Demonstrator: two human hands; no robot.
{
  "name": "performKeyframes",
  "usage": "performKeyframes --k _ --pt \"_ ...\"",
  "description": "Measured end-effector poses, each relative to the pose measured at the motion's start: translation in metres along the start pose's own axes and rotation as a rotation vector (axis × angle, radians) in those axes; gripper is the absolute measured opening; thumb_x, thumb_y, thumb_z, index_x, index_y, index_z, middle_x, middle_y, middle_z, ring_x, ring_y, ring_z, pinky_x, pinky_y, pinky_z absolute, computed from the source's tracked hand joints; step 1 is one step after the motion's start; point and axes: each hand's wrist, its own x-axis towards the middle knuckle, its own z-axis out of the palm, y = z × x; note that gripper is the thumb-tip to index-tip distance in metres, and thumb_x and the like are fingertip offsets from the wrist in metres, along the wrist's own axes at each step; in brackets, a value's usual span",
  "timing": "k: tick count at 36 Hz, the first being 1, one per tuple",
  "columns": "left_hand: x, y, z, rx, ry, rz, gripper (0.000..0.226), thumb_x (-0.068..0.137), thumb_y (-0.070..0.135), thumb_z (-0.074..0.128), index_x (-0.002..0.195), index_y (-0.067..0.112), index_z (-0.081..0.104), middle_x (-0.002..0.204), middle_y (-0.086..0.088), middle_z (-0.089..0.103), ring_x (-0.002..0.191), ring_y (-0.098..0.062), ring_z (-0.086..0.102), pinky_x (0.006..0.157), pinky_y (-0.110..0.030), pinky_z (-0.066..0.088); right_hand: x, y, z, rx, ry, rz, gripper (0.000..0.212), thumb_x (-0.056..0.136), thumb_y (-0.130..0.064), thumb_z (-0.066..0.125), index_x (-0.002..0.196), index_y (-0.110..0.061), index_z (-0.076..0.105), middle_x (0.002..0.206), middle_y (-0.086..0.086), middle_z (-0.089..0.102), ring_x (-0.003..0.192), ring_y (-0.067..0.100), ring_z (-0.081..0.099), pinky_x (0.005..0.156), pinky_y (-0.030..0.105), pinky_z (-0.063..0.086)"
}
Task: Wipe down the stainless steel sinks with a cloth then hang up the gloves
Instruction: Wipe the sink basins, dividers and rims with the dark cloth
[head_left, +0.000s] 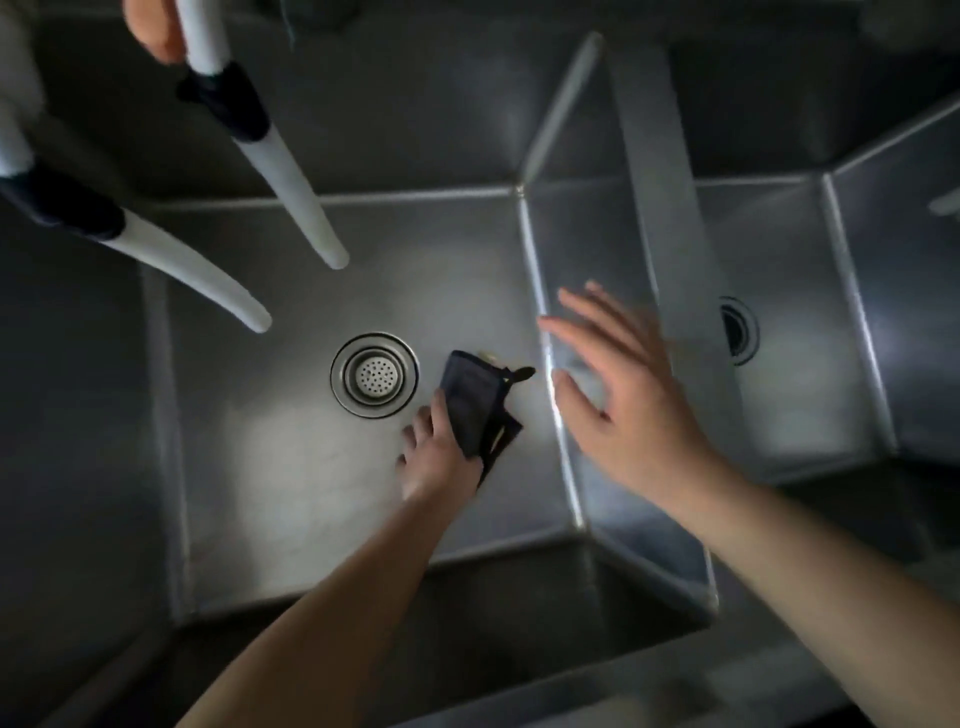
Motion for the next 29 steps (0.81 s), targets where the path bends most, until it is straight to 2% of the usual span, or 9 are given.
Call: performKeyframes --k 3,7,9,12,17,20,25,27,29 --pt "0.009 0.022 0.005 0.022 0.036 -0.156 0.093 0.084 0.032 0.062 0.155 0.025 0.003 0.153 -0.010 0.026 0.136 -0.037 0.029 0.107 -0.053 0.033 0.009 0.025 -0.040 -0.151 0.088 0.028 0.043 0.087 -0.020 0.058 0.128 -0.009 0.063 0.146 0.010 0.050 0.142 0.028 0.036 0.114 0.041 0.025" --pt "0.030 0.028 -0.001 -0.041 0.054 -0.303 0.068 0.084 0.035 0.063 0.143 0.019 0.035 0.144 -0.014 0.042 0.132 -0.037 0.039 0.107 -0.047 0.033 0.025 0.058 -0.062 -0.236 0.100 0.246 0.055 0.090 -0.029 0.057 0.142 -0.015 0.047 0.158 0.009 0.031 0.147 0.029 0.023 0.114 0.048 0.020" --pt "0.040 0.025 -0.009 -0.078 0.040 -0.269 0.054 0.082 0.030 0.063 0.133 0.017 0.051 0.135 -0.015 0.052 0.125 -0.036 0.048 0.103 -0.043 0.040 0.039 0.069 -0.062 -0.245 0.096 0.329 0.061 0.091 -0.034 0.058 0.147 -0.017 0.039 0.160 0.010 0.024 0.148 0.030 0.020 0.114 0.050 0.018" --pt "0.043 0.022 -0.021 -0.103 0.026 -0.102 0.039 0.077 0.017 0.065 0.115 0.011 0.062 0.116 -0.017 0.061 0.105 -0.036 0.060 0.084 -0.035 0.048 0.062 0.076 -0.053 -0.193 0.105 0.433 0.066 0.093 -0.042 0.056 0.150 -0.020 0.031 0.162 0.011 0.018 0.149 0.030 0.017 0.115 0.050 0.017" --pt "0.032 0.023 -0.036 -0.165 -0.060 -0.022 0.029 0.077 0.015 0.071 0.101 0.016 0.054 0.088 -0.004 0.061 0.082 -0.028 0.059 0.064 -0.029 0.041 0.086 0.076 -0.036 -0.132 0.124 0.529 0.063 0.095 -0.047 0.047 0.149 -0.021 0.029 0.158 0.009 0.026 0.146 0.028 0.023 0.113 0.054 0.023" --pt "0.030 0.034 -0.049 -0.587 -0.192 -0.185 0.035 0.075 0.005 0.078 0.103 0.013 0.060 0.093 -0.010 0.066 0.080 -0.024 0.061 0.062 -0.028 0.046 0.080 0.073 -0.025 -0.161 0.184 0.575 0.060 0.097 -0.050 0.043 0.145 -0.015 0.036 0.147 0.010 0.042 0.136 0.029 0.038 0.107 0.052 0.032" --pt "0.031 0.061 -0.070 -1.153 -0.448 -0.367 0.021 0.084 0.000 0.067 0.103 0.009 0.068 0.100 -0.010 0.068 0.089 -0.023 0.062 0.073 -0.035 0.053 0.081 0.073 -0.023 -0.175 0.249 0.567 0.055 0.094 -0.048 0.047 0.134 -0.009 0.048 0.129 0.011 0.060 0.119 0.032 0.055 0.097 0.046 0.042" --pt "0.035 0.071 -0.074 -1.276 -0.519 -0.367 0.030 0.088 0.002 0.062 0.116 0.010 0.066 0.110 -0.011 0.066 0.103 -0.026 0.062 0.091 -0.043 0.054 0.083 0.073 -0.024 -0.162 0.237 0.576 0.056 0.094 -0.046 0.050 0.137 -0.009 0.047 0.130 0.013 0.060 0.119 0.033 0.055 0.098 0.045 0.043" --pt "0.044 0.081 -0.077 -1.377 -0.545 -0.309 0.044 0.090 -0.001 0.057 0.130 0.017 0.061 0.124 -0.014 0.063 0.118 -0.031 0.057 0.109 -0.048 0.044 0.083 0.073 -0.023 -0.159 0.244 0.573 0.058 0.094 -0.044 0.052 0.139 -0.008 0.046 0.132 0.015 0.060 0.120 0.034 0.055 0.099 0.045 0.041"
